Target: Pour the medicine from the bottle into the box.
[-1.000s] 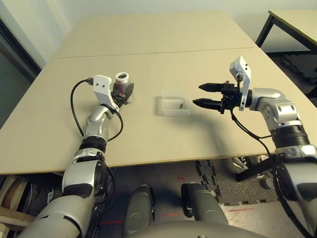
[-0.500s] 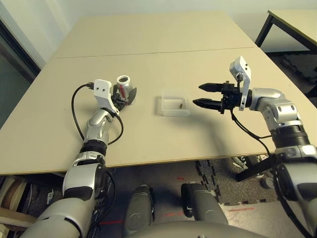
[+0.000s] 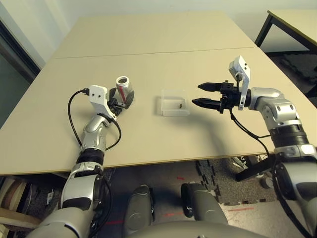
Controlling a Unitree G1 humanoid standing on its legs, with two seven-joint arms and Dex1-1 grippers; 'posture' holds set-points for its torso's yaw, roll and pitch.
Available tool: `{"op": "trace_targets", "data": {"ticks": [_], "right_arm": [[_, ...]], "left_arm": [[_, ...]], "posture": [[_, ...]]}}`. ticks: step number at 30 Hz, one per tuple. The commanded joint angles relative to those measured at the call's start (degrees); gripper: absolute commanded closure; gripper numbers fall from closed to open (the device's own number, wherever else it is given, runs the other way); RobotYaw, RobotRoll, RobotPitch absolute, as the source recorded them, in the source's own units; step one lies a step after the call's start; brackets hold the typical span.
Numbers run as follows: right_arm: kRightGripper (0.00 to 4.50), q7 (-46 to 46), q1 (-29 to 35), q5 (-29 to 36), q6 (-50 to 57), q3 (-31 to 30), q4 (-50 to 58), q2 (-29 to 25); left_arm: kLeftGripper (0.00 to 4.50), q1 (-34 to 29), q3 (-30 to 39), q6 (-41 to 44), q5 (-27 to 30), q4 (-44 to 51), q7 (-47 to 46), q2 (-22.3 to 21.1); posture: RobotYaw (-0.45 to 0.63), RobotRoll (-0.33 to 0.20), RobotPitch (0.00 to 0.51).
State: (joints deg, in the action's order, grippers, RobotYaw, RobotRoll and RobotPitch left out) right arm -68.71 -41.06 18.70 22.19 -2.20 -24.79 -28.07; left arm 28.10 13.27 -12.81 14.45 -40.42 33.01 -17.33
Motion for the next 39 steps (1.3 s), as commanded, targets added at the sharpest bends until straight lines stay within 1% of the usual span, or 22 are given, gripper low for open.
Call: {"op": "trace_targets", "data": {"ticks": [1, 5, 11, 15, 17, 20, 22, 25, 29, 35, 37, 39], "right_arm": [[0.0, 0.05, -0.77, -1.07, -1.17, -0.85, -1.52, 0.36], [0.0, 0.58, -1.09, -1.62, -2.35, -0.23, -3.76, 0.23], [0.0, 2.04, -0.97, -1.64, -3.97, 2.33, -7.6, -1.53], [0.0, 4.26, -1.31, -1.54, -5.74, 4.54, -11.36, -2.5], [0.0, 6.42, -1.43, -1.7, -7.5, 6.3, -14.34, -3.04], [0.0, 9.44, -1.71, -1.7, -9.56, 8.41, -17.69, -3.35], [0.0, 11.59, -2.12, -1.71, -10.69, 9.92, -19.96, -3.19], [0.0, 21.09, -2.18, -1.6, -14.66, 14.1, -24.97, -2.15], [0.0, 30.03, -2.4, -2.74, -20.27, 16.65, -29.65, -1.55], [0.0, 41.16, -2.4, -4.1, -27.8, 19.0, -35.66, -1.64], [0.0, 43.01, -2.52, -4.65, -29.37, 19.18, -36.91, -1.68], [0.0, 46.14, -3.01, -3.76, -30.65, 21.01, -38.27, -1.31]], "left_arm": [[0.02, -2.44, -0.63, 2.84, 0.66, 4.63, 0.23, -0.11], [0.02, -5.6, -0.65, 5.53, 1.47, 10.51, -0.31, -0.16], [0.02, -13.28, 1.41, 12.46, 5.05, 26.33, -3.75, -0.12], [0.02, -17.63, 3.52, 16.26, 7.0, 34.02, -6.05, -0.9], [0.02, -19.61, 5.22, 17.77, 8.35, 37.16, -6.91, -1.66], [0.02, -20.89, 7.12, 18.86, 9.22, 38.98, -7.76, -3.08], [0.02, -20.83, 8.23, 18.66, 9.1, 38.58, -8.39, -3.75], [0.02, -19.02, 11.4, 16.62, 8.48, 34.55, -9.49, -6.3], [0.02, -16.26, 13.12, 14.62, 7.68, 29.55, -10.58, -8.69], [0.02, -10.59, 13.57, 8.77, 5.34, 15.34, -10.23, -12.28], [0.02, -9.22, 13.17, 7.16, 4.76, 12.07, -9.97, -12.95], [0.02, -7.48, 12.98, 5.78, 4.47, 8.67, -9.77, -13.4]], "posture": [[-0.03, 0.0, 0.08], [-0.03, 0.0, 0.081], [-0.03, 0.0, 0.084], [-0.02, 0.0, 0.086], [-0.02, 0.0, 0.086], [-0.01, 0.0, 0.086], [-0.01, 0.0, 0.083], [-0.01, 0.0, 0.078], [-0.02, 0.0, 0.076], [-0.03, 0.0, 0.071], [-0.03, 0.0, 0.071], [-0.04, 0.0, 0.072]]}}
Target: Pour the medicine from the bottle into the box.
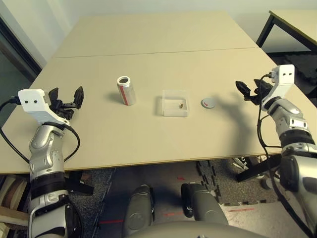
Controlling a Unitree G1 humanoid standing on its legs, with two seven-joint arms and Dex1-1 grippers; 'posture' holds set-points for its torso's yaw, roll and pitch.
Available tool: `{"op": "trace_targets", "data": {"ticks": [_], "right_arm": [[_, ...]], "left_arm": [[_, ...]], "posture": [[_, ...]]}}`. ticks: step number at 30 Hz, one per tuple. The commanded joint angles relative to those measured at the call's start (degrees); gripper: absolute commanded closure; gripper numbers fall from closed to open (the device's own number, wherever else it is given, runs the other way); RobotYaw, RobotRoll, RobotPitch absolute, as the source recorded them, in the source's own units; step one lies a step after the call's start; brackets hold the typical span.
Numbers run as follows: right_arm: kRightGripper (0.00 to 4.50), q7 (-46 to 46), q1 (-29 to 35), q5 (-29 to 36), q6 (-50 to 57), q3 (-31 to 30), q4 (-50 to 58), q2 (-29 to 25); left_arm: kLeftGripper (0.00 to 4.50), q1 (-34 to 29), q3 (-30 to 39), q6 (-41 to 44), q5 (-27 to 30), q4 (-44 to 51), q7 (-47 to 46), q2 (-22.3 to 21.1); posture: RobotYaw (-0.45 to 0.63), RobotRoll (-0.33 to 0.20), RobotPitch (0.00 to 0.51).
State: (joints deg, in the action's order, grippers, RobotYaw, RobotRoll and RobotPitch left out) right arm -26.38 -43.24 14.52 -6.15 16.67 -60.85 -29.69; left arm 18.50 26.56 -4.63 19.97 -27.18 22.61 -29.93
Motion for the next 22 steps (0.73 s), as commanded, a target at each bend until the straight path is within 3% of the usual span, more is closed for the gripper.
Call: {"op": "trace_targets", "data": {"ticks": [1, 11, 22], "right_arm": [[0.0, 5.71, -0.96, 0.37, -3.28, 2.66, -2.93, 0.35], [0.0, 15.18, -2.23, -2.67, -9.26, 2.48, -6.42, 0.27], [0.0, 12.77, -2.69, -2.53, -9.27, 2.47, -6.43, 2.06]], "left_arm": [[0.02, 2.93, -0.34, -3.06, -1.11, -6.55, 0.76, -0.89], [0.02, 6.64, -0.65, -8.37, -2.66, -17.78, -0.33, -1.64], [0.02, 8.5, 0.24, -11.14, -2.18, -21.61, -2.98, -1.21]], "posture": [[-0.04, 0.0, 0.072], [-0.04, 0.0, 0.071], [-0.04, 0.0, 0.067]]}}
